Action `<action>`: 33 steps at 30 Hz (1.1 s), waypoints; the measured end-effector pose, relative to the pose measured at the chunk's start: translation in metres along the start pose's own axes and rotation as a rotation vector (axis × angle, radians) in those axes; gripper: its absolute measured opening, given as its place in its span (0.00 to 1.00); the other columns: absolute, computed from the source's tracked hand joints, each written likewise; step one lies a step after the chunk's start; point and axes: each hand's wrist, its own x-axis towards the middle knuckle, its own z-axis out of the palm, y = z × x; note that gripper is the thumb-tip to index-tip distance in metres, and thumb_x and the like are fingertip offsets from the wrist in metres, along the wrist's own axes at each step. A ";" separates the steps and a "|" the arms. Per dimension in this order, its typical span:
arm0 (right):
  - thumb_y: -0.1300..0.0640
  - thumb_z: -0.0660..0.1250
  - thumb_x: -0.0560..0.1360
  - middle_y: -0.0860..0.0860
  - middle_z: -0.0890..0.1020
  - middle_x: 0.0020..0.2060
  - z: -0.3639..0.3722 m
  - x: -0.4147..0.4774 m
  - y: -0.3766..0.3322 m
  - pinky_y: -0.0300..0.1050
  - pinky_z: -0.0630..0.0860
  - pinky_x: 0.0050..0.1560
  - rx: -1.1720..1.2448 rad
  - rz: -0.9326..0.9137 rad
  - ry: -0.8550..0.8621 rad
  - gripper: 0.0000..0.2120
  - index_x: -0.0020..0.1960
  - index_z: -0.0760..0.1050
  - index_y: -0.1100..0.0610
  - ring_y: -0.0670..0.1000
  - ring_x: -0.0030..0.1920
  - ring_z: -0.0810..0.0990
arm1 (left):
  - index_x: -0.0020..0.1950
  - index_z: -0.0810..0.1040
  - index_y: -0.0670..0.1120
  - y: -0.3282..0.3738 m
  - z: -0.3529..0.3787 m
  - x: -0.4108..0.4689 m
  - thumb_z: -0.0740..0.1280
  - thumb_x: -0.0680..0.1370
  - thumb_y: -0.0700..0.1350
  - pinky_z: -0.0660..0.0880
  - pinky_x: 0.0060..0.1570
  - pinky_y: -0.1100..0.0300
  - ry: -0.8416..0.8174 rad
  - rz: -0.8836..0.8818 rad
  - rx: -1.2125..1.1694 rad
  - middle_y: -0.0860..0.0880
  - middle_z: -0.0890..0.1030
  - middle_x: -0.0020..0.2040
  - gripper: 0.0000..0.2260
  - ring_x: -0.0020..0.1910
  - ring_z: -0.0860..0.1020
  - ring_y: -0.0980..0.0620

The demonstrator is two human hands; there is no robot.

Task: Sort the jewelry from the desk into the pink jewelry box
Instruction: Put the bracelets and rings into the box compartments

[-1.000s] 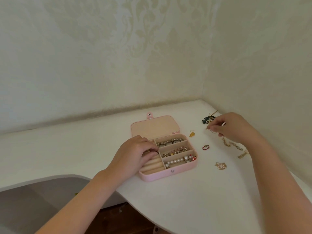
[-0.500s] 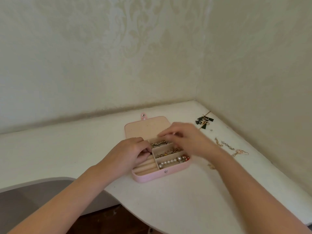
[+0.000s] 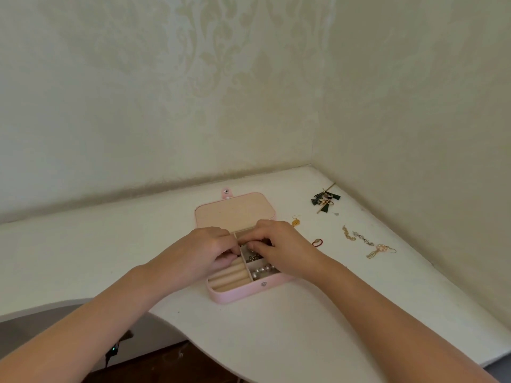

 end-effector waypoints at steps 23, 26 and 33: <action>0.69 0.71 0.69 0.56 0.84 0.36 -0.011 -0.006 -0.028 0.38 0.78 0.42 0.689 -0.012 0.268 0.06 0.43 0.81 0.60 0.49 0.36 0.82 | 0.37 0.82 0.48 0.023 -0.051 0.020 0.78 0.65 0.44 0.73 0.35 0.69 0.191 -0.511 -0.632 0.51 0.82 0.31 0.07 0.30 0.79 0.58; 0.69 0.72 0.69 0.56 0.81 0.36 -0.010 -0.007 -0.030 0.39 0.78 0.42 0.672 -0.034 0.262 0.07 0.41 0.77 0.59 0.50 0.37 0.81 | 0.39 0.84 0.45 0.026 -0.053 0.017 0.77 0.67 0.42 0.75 0.37 0.64 0.142 -0.498 -0.663 0.48 0.83 0.33 0.04 0.31 0.79 0.56; 0.62 0.71 0.72 0.50 0.83 0.38 -0.014 -0.007 -0.022 0.34 0.76 0.45 0.329 -0.021 0.203 0.04 0.44 0.79 0.54 0.45 0.40 0.81 | 0.38 0.84 0.48 0.016 -0.049 -0.004 0.76 0.68 0.43 0.75 0.35 0.67 0.116 -0.572 -0.545 0.51 0.83 0.32 0.02 0.32 0.80 0.56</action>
